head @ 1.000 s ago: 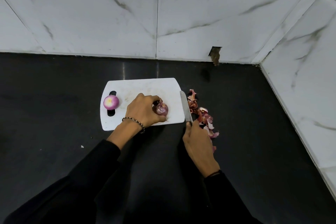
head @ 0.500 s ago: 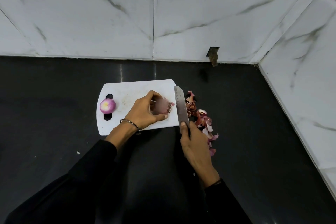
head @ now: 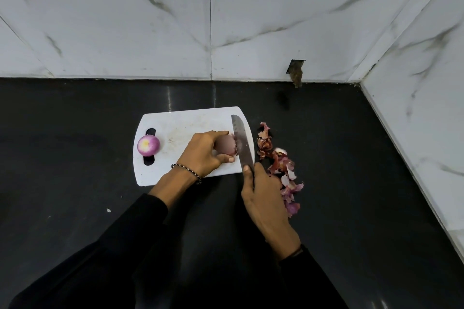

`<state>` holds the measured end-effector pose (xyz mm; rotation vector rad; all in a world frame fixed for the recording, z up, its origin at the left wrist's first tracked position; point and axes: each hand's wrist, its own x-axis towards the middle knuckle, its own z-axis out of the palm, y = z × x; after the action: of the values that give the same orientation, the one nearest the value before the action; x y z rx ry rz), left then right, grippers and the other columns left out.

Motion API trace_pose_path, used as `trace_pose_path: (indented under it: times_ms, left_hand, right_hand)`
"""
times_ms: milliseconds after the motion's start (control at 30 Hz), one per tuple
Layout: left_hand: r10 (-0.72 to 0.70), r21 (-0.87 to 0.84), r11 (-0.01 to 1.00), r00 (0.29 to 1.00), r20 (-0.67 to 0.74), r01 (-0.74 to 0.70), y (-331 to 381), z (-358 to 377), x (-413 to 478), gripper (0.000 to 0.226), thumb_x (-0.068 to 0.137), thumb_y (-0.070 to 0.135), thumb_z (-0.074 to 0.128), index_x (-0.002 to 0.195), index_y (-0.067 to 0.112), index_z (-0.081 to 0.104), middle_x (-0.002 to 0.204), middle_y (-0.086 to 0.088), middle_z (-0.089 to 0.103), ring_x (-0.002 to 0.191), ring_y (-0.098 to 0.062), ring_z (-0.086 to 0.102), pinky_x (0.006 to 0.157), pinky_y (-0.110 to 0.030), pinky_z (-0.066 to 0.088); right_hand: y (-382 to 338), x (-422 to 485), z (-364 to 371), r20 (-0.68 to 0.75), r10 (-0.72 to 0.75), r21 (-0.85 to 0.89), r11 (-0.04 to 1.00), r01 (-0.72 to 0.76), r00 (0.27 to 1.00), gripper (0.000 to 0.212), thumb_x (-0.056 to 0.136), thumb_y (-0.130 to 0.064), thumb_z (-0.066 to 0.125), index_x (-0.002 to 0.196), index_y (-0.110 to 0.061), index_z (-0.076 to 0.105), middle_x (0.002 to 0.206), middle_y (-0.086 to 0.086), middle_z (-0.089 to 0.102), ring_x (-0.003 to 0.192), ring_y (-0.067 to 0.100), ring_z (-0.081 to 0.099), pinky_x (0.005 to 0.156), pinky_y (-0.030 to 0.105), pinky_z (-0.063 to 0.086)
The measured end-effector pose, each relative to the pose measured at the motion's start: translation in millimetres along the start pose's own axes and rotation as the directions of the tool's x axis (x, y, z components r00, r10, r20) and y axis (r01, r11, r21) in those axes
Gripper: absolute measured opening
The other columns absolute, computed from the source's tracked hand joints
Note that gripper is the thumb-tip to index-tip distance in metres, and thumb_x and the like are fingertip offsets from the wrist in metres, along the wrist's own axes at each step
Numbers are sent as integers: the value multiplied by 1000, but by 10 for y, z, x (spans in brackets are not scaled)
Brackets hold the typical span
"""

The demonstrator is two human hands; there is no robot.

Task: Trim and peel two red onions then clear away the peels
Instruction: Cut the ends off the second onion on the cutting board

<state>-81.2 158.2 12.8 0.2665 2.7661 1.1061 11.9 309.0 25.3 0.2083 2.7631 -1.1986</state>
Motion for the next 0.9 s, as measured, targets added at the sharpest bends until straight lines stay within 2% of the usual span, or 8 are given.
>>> trace_pose_path:
  times_ms: [133, 267, 300, 367, 500, 733, 800, 900]
  left_hand:
    - [17, 126, 992, 999, 43, -23, 81, 26, 44, 58, 81, 22, 81, 133, 8, 59, 125, -13, 67, 113, -33, 60, 97, -38, 48]
    - [4, 214, 977, 999, 52, -15, 135, 32, 82, 47, 85, 22, 76, 127, 8, 61, 115, -15, 70, 107, -34, 61, 92, -41, 51]
    - [-2, 236, 972, 999, 54, -10, 152, 31, 88, 45, 86, 23, 74, 126, 8, 61, 114, -15, 70, 106, -34, 61, 91, -40, 51]
    - [-7, 278, 961, 999, 54, -8, 175, 29, 97, 40, 86, 23, 73, 122, 10, 62, 109, -16, 71, 102, -34, 61, 86, -39, 52]
    - [-39, 333, 943, 997, 66, 15, 203, 62, 98, 30, 87, 21, 70, 113, 11, 59, 104, -14, 69, 96, -34, 61, 74, -33, 46]
    - [-64, 390, 921, 994, 86, 25, 254, 96, 148, 32, 88, 14, 63, 118, 8, 54, 109, -16, 66, 100, -34, 59, 72, -30, 40]
    - [-62, 404, 915, 993, 102, 15, 293, 89, 157, 29, 89, 14, 63, 116, 8, 54, 109, -16, 65, 100, -33, 59, 73, -29, 40]
    - [-56, 416, 909, 991, 123, 0, 358, 71, 182, 26, 90, 15, 63, 114, 7, 56, 111, -18, 62, 102, -32, 59, 74, -28, 39]
  right_hand:
    - [-3, 42, -82, 56, 30, 6, 1000, -30, 998, 25, 109, -33, 34, 101, -15, 51, 78, 5, 60, 62, 11, 52, 54, 26, 43]
    - [-55, 50, -128, 112, 62, -15, 998, -60, 992, 26, 109, -35, 31, 103, -16, 48, 80, 3, 58, 63, 11, 55, 50, 17, 42]
    - [-77, 45, -122, 131, 72, -11, 997, -72, 989, 26, 109, -36, 29, 103, -17, 46, 81, 4, 59, 65, 15, 59, 55, 21, 48]
    - [-115, 40, -115, 165, 95, 0, 995, -97, 982, 27, 109, -38, 27, 104, -17, 44, 86, 8, 61, 68, 24, 65, 66, 40, 58]
    - [-182, 88, -183, 179, 87, -90, 993, -72, 980, 24, 108, -34, 28, 106, -14, 43, 89, 13, 60, 72, 29, 66, 68, 50, 59]
    - [-223, 222, -207, 203, 93, -174, 983, -57, 975, 16, 107, -26, 32, 106, -14, 42, 97, 14, 59, 73, 29, 66, 64, 49, 60]
    - [-194, 225, -235, 217, 101, -202, 978, -57, 971, 15, 107, -25, 33, 104, -14, 42, 96, 13, 59, 71, 26, 64, 60, 43, 59]
    - [-148, 189, -238, 236, 130, -290, 955, -58, 963, 12, 107, -18, 35, 107, -9, 43, 94, 13, 59, 66, 21, 54, 49, 26, 36]
